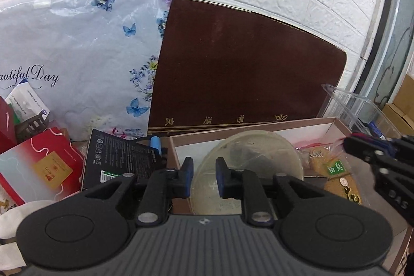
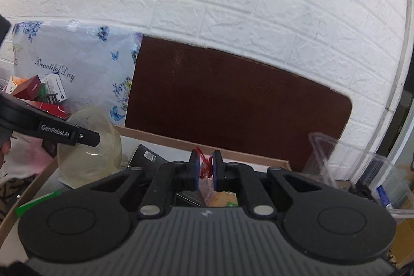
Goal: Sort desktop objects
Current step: 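Carry funnel and beaded string into the cardboard box, opening both grippers, then move the left gripper to the red tape roll and grasp it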
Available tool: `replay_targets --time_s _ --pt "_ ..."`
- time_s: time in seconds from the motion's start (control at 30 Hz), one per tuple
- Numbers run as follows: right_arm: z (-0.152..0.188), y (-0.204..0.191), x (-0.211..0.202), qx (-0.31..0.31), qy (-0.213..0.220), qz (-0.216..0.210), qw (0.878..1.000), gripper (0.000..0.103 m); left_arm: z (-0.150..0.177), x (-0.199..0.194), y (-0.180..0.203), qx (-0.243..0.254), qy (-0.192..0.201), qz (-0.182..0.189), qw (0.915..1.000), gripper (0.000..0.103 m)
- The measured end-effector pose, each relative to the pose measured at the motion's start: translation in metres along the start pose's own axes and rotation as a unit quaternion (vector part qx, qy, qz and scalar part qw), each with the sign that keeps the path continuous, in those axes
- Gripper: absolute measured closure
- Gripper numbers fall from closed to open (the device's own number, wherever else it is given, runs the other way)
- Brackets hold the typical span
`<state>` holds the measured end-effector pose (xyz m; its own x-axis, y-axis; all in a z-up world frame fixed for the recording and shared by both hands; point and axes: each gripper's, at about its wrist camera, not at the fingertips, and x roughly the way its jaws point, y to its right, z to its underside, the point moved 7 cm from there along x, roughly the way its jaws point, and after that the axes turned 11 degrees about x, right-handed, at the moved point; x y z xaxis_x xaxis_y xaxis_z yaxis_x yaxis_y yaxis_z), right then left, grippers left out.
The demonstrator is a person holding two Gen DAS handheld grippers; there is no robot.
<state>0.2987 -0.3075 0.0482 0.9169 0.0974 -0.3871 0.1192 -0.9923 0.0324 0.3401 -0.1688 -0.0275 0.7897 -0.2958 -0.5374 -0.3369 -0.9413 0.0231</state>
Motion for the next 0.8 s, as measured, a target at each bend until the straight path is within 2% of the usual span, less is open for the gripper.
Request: replay_targets --time_s 0.03,0.07,0.1,0.13,0.17,0.2,0.27,0.43,0.57,0.8 --pt "0.002 0.0 0.005 0.0 -0.008 0.003 1.0 0.09 0.0 -0.001 0.002 0.004 0.004 0.013 0.9999 0.066" --pt "0.003 0.002 0.006 0.0 -0.012 0.013 1.0 0.071 0.001 -0.004 0.004 0.007 0.011 0.034 0.9993 0.046" --pt "0.003 0.004 0.005 0.002 -0.011 0.022 1.0 0.049 0.001 -0.009 0.006 0.007 0.022 0.059 0.998 0.037" --pt "0.004 0.007 0.002 0.006 -0.007 0.027 1.0 0.044 0.001 -0.015 0.007 0.006 0.033 0.075 0.9967 0.021" --pt "0.005 0.009 -0.003 0.008 -0.005 0.028 1.0 0.038 0.001 -0.02 0.008 0.003 0.039 0.075 0.9964 0.011" --pt "0.005 0.01 -0.008 0.01 -0.005 0.03 0.999 0.026 0.001 -0.025 0.008 0.0 0.045 0.069 0.9966 0.009" --pt "0.005 0.013 -0.02 0.014 -0.002 0.04 0.999 0.01 0.002 -0.035 0.009 -0.005 0.052 0.067 0.9964 0.005" --pt "0.013 0.001 -0.045 0.012 -0.014 0.03 0.999 0.009 0.01 -0.062 0.011 -0.025 0.051 0.067 0.9961 0.003" --pt "0.023 -0.014 -0.062 0.016 -0.034 0.016 0.999 0.008 0.019 -0.083 0.012 -0.02 0.038 0.041 0.9983 0.002" --pt "0.04 -0.043 -0.09 0.014 -0.042 -0.003 0.999 0.006 0.045 -0.118 0.009 -0.002 0.018 0.008 0.9998 0.002"
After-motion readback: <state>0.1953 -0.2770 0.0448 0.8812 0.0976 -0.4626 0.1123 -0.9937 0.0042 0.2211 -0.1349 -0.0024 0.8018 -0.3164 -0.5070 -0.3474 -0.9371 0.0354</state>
